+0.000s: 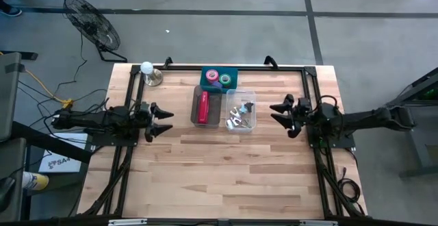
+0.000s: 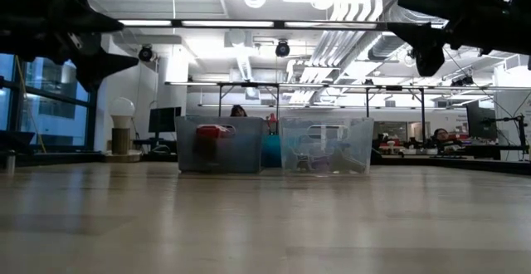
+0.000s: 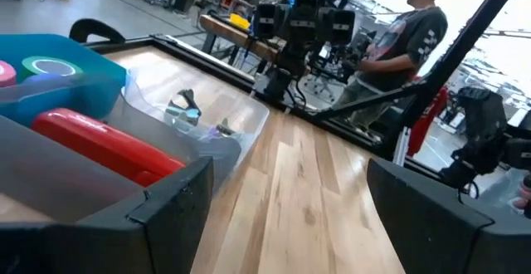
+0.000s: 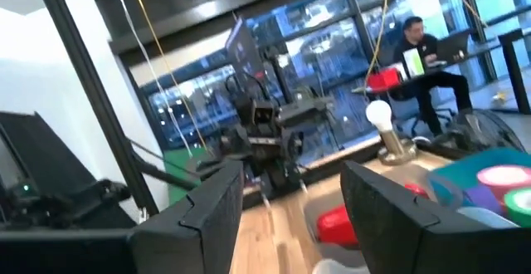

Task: Pick and place Stapler, Stapler remover, tape
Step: Return to Home Position

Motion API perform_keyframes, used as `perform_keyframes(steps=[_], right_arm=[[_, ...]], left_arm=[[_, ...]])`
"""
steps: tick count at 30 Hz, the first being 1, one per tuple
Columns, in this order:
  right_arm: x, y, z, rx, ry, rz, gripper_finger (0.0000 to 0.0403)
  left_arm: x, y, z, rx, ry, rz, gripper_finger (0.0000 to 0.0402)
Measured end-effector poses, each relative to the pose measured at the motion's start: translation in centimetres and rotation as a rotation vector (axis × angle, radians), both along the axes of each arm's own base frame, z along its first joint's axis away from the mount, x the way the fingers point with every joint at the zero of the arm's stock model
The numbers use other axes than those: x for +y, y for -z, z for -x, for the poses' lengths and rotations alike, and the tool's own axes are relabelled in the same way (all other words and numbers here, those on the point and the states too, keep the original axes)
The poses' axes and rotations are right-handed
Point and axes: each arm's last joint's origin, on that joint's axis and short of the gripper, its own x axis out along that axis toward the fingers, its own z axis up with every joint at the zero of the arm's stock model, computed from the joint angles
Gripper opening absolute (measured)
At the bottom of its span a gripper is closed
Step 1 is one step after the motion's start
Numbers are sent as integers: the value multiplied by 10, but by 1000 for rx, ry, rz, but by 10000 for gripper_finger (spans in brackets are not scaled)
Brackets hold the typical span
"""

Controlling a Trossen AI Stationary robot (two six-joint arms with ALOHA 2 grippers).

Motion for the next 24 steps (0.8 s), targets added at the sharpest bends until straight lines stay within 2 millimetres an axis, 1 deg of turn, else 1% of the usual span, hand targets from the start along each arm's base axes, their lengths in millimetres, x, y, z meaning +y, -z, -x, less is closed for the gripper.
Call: perform_keyframes(steps=[6,14,24], right_arm=[[-5,9,10,116,-29,-33,195],[-8,17,22,197,-46,-3,195],[-10,25,24,294,21,114,195]], left_arm=[[0,0,0,2,-6,0,312],[-1,1,0,6,20,-1,312],[-1,1,0,5,18,-4,312]])
